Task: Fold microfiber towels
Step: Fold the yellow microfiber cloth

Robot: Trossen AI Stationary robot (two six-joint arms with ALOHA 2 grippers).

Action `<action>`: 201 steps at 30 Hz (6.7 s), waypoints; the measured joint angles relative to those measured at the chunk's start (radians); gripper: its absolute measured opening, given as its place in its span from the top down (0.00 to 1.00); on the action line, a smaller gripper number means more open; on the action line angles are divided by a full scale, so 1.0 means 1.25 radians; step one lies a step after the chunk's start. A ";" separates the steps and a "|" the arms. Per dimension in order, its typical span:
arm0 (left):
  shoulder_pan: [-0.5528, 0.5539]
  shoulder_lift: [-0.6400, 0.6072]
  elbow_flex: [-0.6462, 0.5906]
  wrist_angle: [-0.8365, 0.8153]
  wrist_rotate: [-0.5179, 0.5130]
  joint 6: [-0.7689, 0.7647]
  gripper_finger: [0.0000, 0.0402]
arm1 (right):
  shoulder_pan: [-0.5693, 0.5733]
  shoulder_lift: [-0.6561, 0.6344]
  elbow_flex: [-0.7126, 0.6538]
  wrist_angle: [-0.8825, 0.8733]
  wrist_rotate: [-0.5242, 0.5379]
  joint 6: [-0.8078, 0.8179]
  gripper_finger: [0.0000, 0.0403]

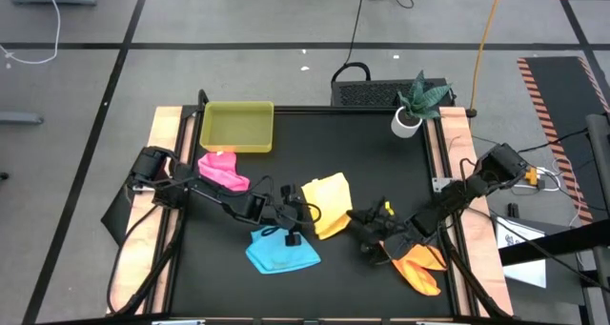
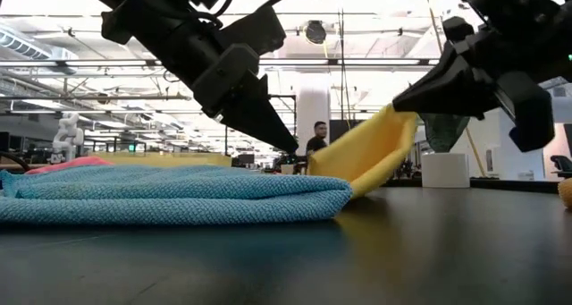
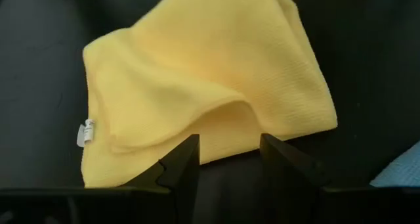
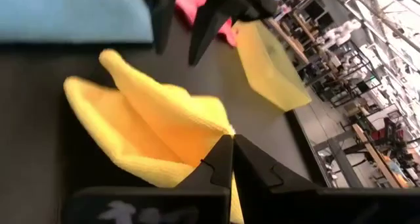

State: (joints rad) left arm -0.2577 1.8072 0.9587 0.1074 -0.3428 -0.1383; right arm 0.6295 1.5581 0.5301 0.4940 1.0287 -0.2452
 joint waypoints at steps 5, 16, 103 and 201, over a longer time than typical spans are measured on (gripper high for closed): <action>0.000 0.000 0.000 0.000 0.000 -0.002 0.59 | 0.001 -0.001 0.000 -0.118 -0.059 0.085 1.00; 0.000 0.000 0.000 0.001 0.000 -0.002 0.59 | 0.001 -0.001 0.000 -0.235 -0.134 0.177 1.00; 0.163 0.151 0.001 0.189 0.130 -0.013 0.59 | -0.017 -0.169 -0.084 -0.301 -0.325 0.390 0.98; 0.157 0.070 0.002 -0.156 -0.054 -0.151 0.94 | -0.017 -0.169 -0.084 -0.272 -0.325 0.354 0.98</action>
State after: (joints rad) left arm -0.0611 1.8945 0.9608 -0.0873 -0.4097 -0.3266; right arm 0.6079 1.3468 0.4255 0.1539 0.6224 0.1970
